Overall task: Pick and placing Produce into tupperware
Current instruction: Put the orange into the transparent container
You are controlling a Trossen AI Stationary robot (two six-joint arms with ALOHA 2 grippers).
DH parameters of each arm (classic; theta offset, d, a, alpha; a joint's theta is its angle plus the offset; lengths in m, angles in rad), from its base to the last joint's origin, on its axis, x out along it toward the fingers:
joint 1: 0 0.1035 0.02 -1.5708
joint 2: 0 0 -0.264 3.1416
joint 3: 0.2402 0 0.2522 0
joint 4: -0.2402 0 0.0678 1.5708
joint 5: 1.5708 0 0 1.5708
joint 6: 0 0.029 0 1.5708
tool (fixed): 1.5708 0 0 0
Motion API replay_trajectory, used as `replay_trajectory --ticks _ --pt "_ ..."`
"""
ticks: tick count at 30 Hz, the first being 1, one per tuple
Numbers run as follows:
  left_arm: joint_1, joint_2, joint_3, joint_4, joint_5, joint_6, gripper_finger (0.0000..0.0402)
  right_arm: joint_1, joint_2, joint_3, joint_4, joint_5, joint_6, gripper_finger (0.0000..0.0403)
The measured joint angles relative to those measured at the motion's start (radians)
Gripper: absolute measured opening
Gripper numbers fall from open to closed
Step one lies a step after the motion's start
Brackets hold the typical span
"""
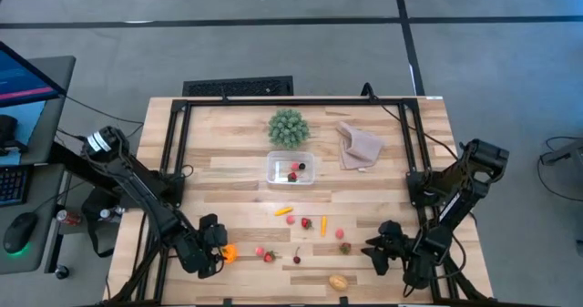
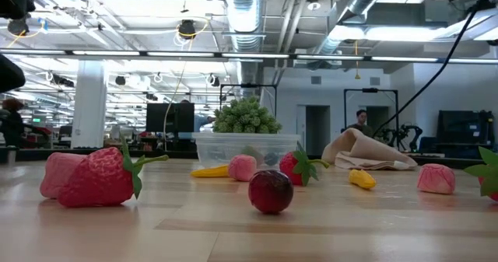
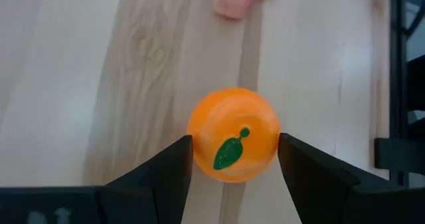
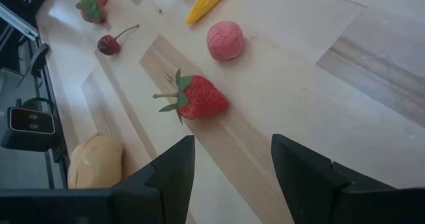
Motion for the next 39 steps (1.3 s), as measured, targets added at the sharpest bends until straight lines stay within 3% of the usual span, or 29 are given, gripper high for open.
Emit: replay_trajectory --ticks 7,21,27,39 --pt "0.016 0.0 0.0 0.014 0.001 0.054 0.0217 0.0 0.0 0.0 0.01 -0.003 0.008 0.0193" --pt "0.023 0.009 0.0 0.023 0.002 0.088 0.0312 0.0 0.0 0.0 0.017 -0.002 0.008 0.0193" --pt "0.028 0.072 0.0 0.116 0.032 0.144 0.0318 -0.01 0.0 0.0 0.015 -0.002 0.008 0.0193" --pt "0.05 0.092 0.0 0.109 0.033 0.182 0.0318 -0.019 0.0 0.0 0.018 -0.002 0.007 0.0193"
